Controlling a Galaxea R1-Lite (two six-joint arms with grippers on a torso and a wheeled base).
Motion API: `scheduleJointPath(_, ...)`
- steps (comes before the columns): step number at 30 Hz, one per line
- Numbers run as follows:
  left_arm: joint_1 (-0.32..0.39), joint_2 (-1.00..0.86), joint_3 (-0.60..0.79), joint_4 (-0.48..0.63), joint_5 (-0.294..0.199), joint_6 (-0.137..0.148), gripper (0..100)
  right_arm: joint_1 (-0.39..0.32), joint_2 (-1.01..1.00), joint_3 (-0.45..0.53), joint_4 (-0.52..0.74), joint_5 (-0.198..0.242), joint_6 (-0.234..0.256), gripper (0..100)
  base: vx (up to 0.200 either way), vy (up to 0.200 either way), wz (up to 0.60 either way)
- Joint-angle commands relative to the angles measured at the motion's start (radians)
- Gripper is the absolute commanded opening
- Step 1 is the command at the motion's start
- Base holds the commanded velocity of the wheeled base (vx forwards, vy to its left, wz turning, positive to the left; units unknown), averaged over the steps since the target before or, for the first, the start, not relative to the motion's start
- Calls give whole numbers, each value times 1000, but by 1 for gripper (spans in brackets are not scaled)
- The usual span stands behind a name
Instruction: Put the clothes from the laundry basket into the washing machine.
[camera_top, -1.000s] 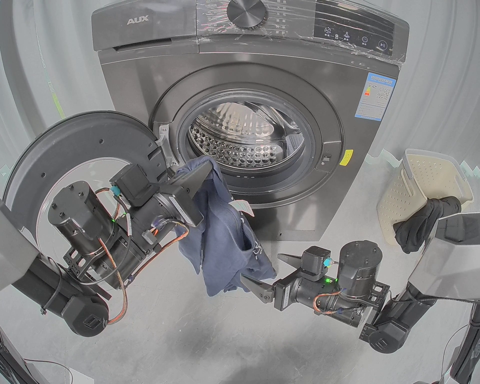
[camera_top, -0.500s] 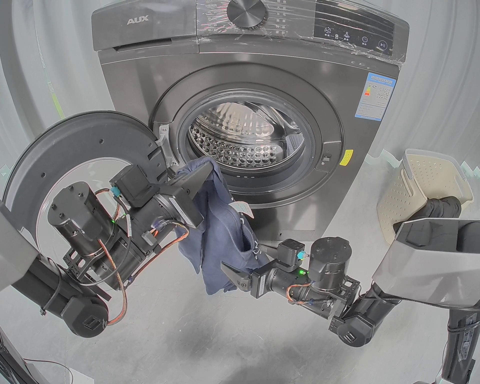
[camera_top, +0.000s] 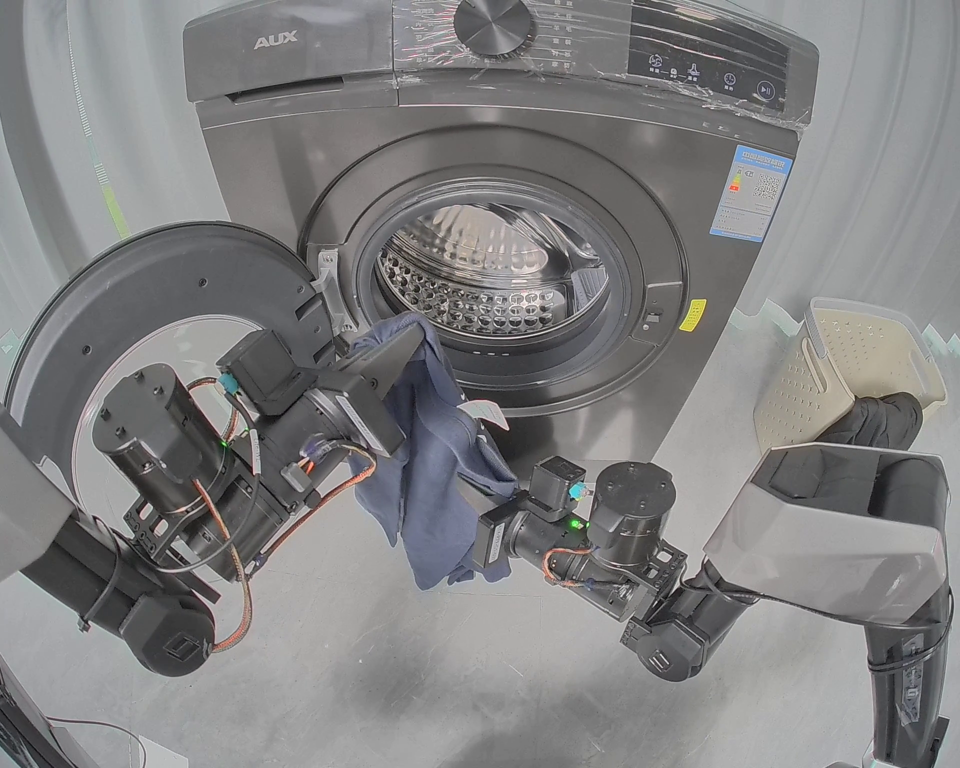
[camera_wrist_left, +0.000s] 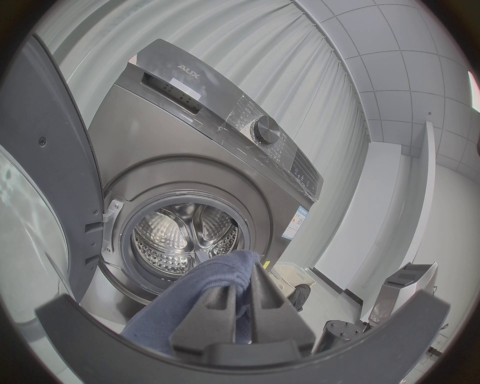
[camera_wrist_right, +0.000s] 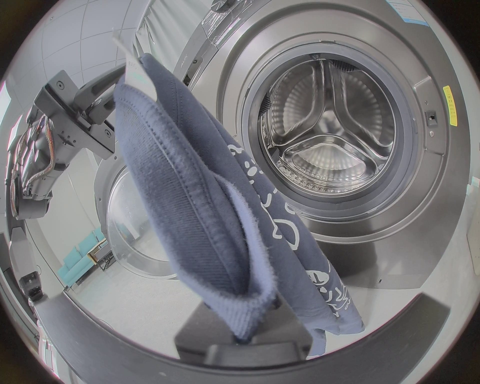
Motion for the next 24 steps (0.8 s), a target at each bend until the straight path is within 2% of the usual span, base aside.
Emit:
scheduleJointPath(1,3,2,7,-1,0,0,0,1,-31,28,-1,-1,0,0,0,0,0)
scheduleJointPath(5,12,3,7,0,0,0,0,-13,-128,105,13,-1,-3,0,0,0,0)
scheduleJointPath(7,40,6,10,2,-1,3,0,-36,-263,200,42,-1,-12,0,0,0,0)
scheduleJointPath(10,52,11,2,6,2,6,0,-60,-381,251,60,-1,-20,0,0,0,0)
scheduleJointPath(15,41,2,14,5,0,37,0,-105,-473,259,74,1,-36,0,0,0,0)
scheduleJointPath(19,21,-47,48,5,0,76,0,-140,-525,249,50,-1,-30,0,0,0,0)
scheduleJointPath(20,21,-47,48,5,0,76,0,-140,-525,249,50,-1,-30,0,0,0,0)
scheduleJointPath(24,-26,-104,92,11,-1,103,0,-154,-602,265,17,-2,-18,0,0,0,0)
